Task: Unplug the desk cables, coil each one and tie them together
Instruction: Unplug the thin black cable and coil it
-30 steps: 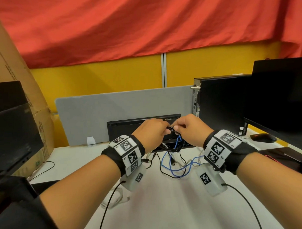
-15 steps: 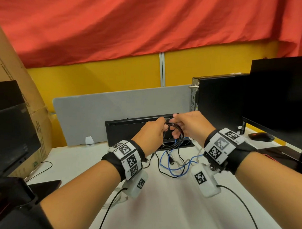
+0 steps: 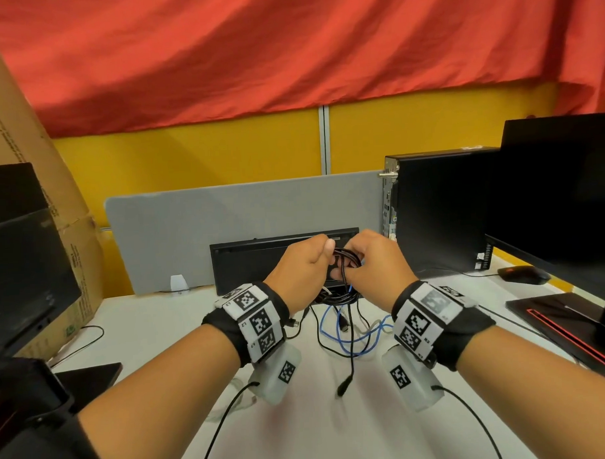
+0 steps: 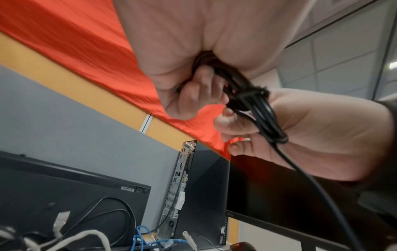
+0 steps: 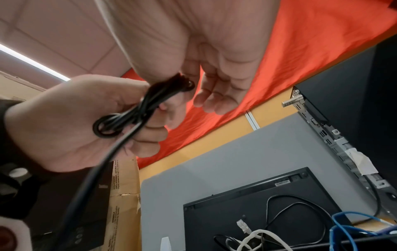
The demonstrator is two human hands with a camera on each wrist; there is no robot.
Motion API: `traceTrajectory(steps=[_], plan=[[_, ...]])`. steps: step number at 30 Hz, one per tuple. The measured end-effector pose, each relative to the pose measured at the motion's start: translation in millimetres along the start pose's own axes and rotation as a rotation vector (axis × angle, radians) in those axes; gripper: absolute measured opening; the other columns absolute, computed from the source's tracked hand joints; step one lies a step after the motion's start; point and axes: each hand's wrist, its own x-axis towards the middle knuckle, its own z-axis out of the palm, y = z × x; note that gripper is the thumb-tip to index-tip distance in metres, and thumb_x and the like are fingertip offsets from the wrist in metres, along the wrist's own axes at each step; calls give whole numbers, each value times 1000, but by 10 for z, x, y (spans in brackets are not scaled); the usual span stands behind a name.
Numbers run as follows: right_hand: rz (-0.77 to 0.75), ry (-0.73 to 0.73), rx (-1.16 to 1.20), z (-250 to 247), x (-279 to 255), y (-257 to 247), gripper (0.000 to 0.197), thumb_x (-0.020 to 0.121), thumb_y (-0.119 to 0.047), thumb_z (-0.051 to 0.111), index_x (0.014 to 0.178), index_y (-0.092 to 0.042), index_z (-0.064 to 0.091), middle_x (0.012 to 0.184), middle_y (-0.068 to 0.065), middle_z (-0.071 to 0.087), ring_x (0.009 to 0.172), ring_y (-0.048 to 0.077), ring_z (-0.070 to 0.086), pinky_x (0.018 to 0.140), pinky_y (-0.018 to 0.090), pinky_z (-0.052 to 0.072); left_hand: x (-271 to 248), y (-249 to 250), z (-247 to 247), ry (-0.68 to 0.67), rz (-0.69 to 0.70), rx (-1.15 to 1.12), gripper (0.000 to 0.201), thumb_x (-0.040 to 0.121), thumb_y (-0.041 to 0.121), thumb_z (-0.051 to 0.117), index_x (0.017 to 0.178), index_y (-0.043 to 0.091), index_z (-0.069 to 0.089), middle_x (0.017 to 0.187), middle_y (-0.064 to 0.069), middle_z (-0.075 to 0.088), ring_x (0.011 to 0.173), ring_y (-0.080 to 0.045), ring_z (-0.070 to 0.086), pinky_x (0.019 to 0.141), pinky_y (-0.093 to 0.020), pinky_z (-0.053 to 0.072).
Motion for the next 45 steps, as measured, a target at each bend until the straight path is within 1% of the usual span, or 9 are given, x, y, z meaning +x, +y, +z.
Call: traceTrajectory(steps=[4,9,15,23,25,32,35,39,45], plan=[[-22,85,171,-9,-33,-2,37,59,-43,87,78,-20,65,80,-3,58,68,11,52,61,19,44,14,-54,-4,73,-45,-101,38,104,23,34,68,22,46,67,6,49,60,-6,43,61,-22,35],[28,208,560,-31,-42,-65,17,81,-39,72,83,-23,74,70,1,63,59,6,52,57,21,46,-15,-157,18,115,-43,-29,35,104,29,32,71,27,44,69,7,50,61,-6,46,58,-16,34],[485,-73,980,-199,57,-4,31,93,-32,61,95,-2,67,53,2,56,40,10,48,38,20,41,-56,-255,27,99,-43,-7,23,99,41,45,88,23,56,69,-1,59,56,-10,49,53,-17,41],[880,25,1521,-263,23,22,25,86,-22,70,83,-2,55,77,22,73,73,26,74,48,25,56,5,-305,12,239,-222,49,21,98,37,50,96,19,60,73,5,60,62,-5,55,53,-14,37],[878,-40,1528,-224,9,8,38,90,-34,64,72,-3,53,82,26,72,75,30,74,48,28,57,24,-306,16,283,-266,85,21,98,37,50,93,19,58,72,7,58,63,-3,54,51,-12,35],[640,35,1429,-148,51,5,26,97,-23,55,109,-2,63,99,16,72,89,26,72,67,27,60,19,-291,-25,293,-272,91,25,99,36,47,96,15,59,70,9,55,64,0,51,52,-11,32],[473,67,964,-101,30,80,20,88,-7,66,106,-3,71,93,15,73,82,19,72,74,23,58,22,-243,-18,278,-238,72,26,100,36,46,95,14,59,68,7,55,60,-2,50,50,-12,32],[74,-19,130,-92,-27,151,15,86,-20,70,99,-21,77,86,-7,71,82,5,65,82,20,49,23,-174,-11,264,-206,43,24,100,35,46,94,15,58,70,8,54,63,-3,50,52,-13,33],[251,85,542,0,-25,117,9,83,-7,72,80,-13,78,72,6,74,69,18,73,65,23,59,-5,-74,70,274,-170,-55,23,100,33,46,92,15,57,70,7,52,65,-5,48,55,-14,34]])
